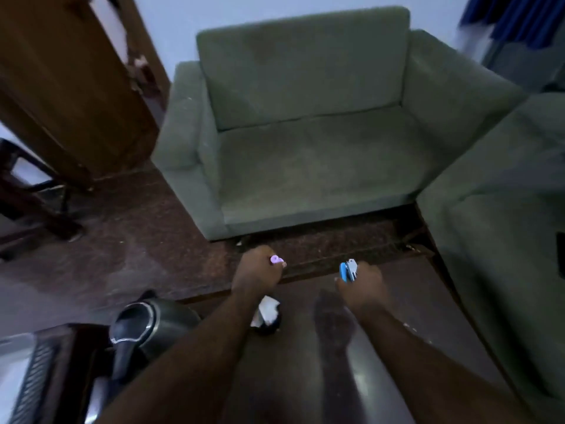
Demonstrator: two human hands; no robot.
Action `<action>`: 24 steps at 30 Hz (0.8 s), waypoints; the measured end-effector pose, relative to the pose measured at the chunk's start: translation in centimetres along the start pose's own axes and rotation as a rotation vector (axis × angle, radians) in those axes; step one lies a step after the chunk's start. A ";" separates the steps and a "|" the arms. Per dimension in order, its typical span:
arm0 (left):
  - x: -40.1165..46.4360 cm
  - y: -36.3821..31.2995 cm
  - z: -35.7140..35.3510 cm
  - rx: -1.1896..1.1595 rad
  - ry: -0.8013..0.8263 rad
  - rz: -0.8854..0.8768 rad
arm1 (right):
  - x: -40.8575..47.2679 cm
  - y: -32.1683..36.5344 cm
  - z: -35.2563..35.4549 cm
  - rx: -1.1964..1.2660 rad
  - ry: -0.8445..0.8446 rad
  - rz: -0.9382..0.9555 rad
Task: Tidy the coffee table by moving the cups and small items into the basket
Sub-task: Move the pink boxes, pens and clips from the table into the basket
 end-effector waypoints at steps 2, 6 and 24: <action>-0.6 2.9 5.8 0.004 -0.045 0.012 | -1.7 5.5 -1.5 -0.012 0.010 0.051; -3.0 11.0 18.3 -0.030 -0.186 0.092 | -6.5 16.5 -5.9 -0.008 0.054 0.147; -24.5 51.3 47.5 0.072 -0.304 0.522 | -35.3 48.8 -40.1 -0.068 0.459 0.443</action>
Point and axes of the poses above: each hand's wrist, its own x-axis towards the middle knuckle, its own z-axis out of the back of the hand, y = z × x, the point moved 5 cm from there along x, towards the middle knuckle, and after that the axes turned 3 degrees about y, right-handed, at the moved point
